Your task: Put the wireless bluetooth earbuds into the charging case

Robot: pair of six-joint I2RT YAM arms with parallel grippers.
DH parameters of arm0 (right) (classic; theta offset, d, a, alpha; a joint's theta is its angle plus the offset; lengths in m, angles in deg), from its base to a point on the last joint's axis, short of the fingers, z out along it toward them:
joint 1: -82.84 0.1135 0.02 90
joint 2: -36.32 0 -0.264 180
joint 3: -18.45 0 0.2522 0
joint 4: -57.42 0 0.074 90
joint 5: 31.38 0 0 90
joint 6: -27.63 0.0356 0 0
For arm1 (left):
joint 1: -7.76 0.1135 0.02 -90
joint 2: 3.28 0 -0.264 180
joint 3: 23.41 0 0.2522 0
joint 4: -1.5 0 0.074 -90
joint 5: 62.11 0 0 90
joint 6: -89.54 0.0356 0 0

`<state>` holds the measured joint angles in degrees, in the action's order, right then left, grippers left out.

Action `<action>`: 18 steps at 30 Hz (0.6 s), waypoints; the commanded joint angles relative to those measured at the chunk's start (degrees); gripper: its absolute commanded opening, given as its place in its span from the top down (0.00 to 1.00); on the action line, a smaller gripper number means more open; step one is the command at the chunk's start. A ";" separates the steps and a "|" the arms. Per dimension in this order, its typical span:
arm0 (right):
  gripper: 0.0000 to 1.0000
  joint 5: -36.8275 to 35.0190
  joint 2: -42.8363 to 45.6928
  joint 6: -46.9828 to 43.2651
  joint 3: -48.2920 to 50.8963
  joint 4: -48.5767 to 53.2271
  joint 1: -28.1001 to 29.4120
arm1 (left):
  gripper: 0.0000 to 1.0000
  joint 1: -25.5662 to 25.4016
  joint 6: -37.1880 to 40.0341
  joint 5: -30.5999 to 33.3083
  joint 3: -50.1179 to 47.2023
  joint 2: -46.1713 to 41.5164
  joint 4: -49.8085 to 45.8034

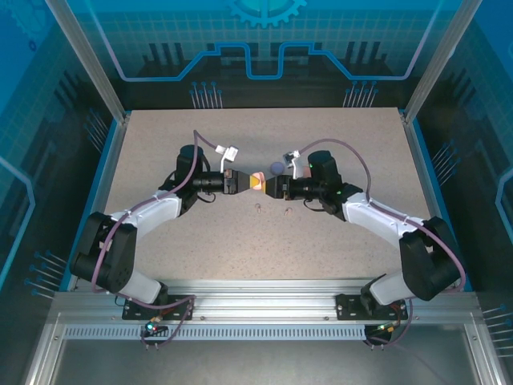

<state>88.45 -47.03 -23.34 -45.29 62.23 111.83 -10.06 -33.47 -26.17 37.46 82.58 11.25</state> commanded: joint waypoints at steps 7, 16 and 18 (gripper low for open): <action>0.60 -1.06 -2.42 1.14 -2.95 -2.03 0.89 | 1.00 -0.87 0.20 -1.63 -0.42 -1.38 1.73; 0.88 0.16 -3.38 0.81 -4.26 -1.88 0.97 | 1.00 -0.97 0.34 -1.59 -0.52 -0.91 1.80; 0.99 0.58 -3.40 0.68 -4.50 -1.86 0.98 | 1.00 -0.98 0.24 -1.49 -0.48 -0.64 1.89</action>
<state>88.67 -49.54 -22.23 -47.78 61.68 112.18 -10.39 -33.47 -25.32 37.44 82.58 11.62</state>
